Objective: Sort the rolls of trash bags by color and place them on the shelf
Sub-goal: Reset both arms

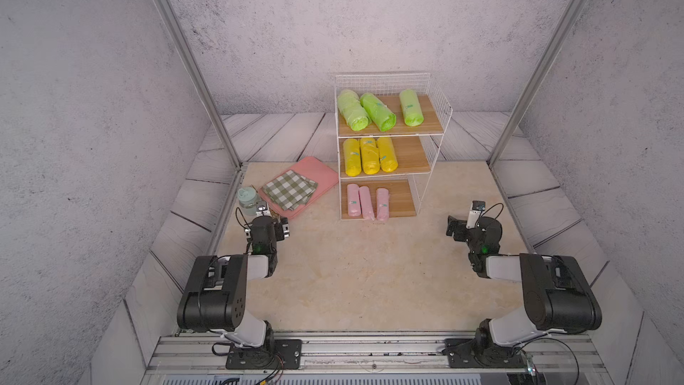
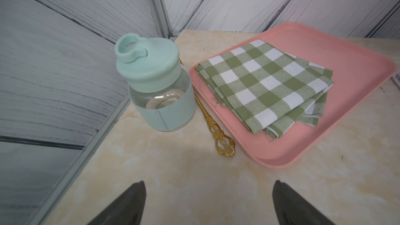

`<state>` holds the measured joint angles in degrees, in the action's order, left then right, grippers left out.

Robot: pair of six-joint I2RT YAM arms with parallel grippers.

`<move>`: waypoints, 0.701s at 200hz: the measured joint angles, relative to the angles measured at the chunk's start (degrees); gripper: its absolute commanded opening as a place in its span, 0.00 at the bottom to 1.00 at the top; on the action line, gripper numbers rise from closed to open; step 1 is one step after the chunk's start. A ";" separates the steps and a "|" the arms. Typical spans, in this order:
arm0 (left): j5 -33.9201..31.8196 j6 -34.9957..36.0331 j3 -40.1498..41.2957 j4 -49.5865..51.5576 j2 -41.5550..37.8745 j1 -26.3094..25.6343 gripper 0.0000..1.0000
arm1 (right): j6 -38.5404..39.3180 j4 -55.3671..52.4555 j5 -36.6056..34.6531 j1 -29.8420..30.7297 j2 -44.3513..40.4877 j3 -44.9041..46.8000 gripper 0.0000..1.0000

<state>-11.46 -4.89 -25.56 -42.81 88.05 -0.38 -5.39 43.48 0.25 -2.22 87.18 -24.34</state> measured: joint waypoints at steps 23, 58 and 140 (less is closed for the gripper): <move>0.37 0.11 0.00 0.07 -0.04 0.00 0.97 | 0.15 0.07 -0.50 0.61 0.02 -0.48 0.99; 0.46 0.37 0.00 0.07 -0.04 0.00 0.97 | 0.39 0.00 -0.87 0.83 0.04 -0.50 0.99; 0.76 1.03 0.00 0.11 -0.04 -0.04 0.97 | 0.74 0.02 -1.05 0.83 0.04 -0.50 0.99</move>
<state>-10.70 -3.86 -25.56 -42.70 88.01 -0.43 -4.64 43.51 -0.80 -1.39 87.22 -24.84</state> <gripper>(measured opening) 0.972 0.987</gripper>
